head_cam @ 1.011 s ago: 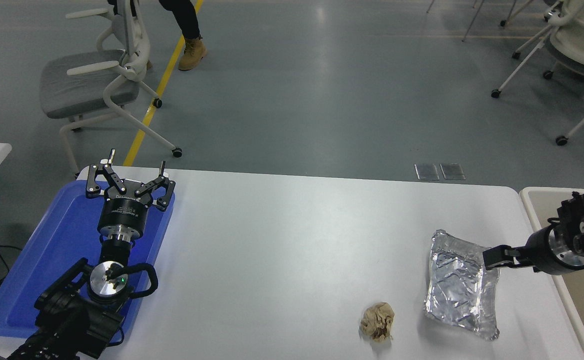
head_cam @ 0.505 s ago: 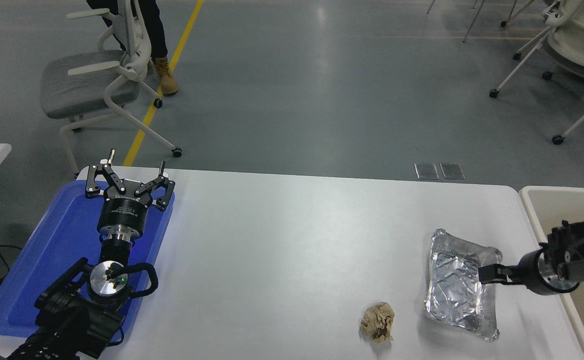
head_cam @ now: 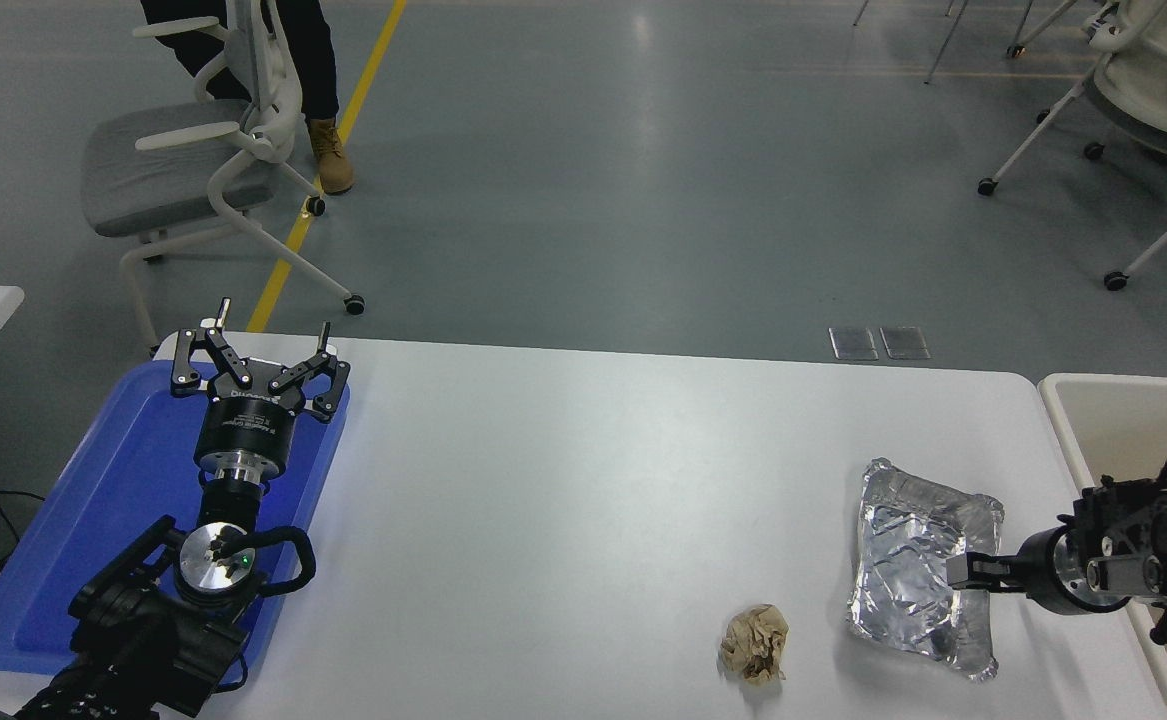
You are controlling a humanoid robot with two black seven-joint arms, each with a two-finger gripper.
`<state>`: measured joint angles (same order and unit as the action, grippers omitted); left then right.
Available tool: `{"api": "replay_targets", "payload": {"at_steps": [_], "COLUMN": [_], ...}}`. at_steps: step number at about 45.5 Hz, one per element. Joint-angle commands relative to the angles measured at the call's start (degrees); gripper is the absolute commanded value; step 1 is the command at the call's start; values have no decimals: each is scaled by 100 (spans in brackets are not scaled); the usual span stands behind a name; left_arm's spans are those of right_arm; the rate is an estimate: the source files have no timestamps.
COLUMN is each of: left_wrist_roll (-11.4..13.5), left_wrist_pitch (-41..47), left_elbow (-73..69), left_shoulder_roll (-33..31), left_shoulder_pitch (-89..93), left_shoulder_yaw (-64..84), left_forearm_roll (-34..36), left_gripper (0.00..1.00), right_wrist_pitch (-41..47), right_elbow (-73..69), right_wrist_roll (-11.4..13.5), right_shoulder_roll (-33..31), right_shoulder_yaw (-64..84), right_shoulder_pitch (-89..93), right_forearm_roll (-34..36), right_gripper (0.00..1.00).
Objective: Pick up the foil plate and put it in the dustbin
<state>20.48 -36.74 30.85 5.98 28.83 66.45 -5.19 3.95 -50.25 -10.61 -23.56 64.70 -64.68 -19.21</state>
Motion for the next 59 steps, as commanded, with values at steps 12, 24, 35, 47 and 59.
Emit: {"api": "replay_targets", "payload": {"at_steps": [12, 24, 35, 47, 59], "left_wrist_roll": [0, 0, 0, -9, -9], "left_wrist_pitch": [0, 0, 0, 0, -9], "left_elbow": [0, 0, 0, 0, 0], "left_shoulder_roll": [0, 0, 0, 0, 0], "left_shoulder_pitch": [0, 0, 0, 0, 0], "left_shoulder_yaw": [0, 0, 0, 0, 0], "left_forearm_roll": [0, 0, 0, 0, 0], "left_gripper": [100, 100, 100, 100, 100], "right_wrist_pitch": [-131, -149, -8, 158, 1265], "right_elbow": [51, -11, -230, -1548, -2506], "right_wrist_roll": [-2, -11, -64, -20, 7], "right_shoulder_roll": [27, -8, -482, -1387, -1985], "right_shoulder_yaw": [-204, -230, -195, -116, 16], "right_shoulder_pitch": [157, 34, -484, -1819, -3427], "right_forearm_roll": [-13, -21, -127, -1005, -1138], "right_gripper": [0, 0, 0, 0, 0]}}
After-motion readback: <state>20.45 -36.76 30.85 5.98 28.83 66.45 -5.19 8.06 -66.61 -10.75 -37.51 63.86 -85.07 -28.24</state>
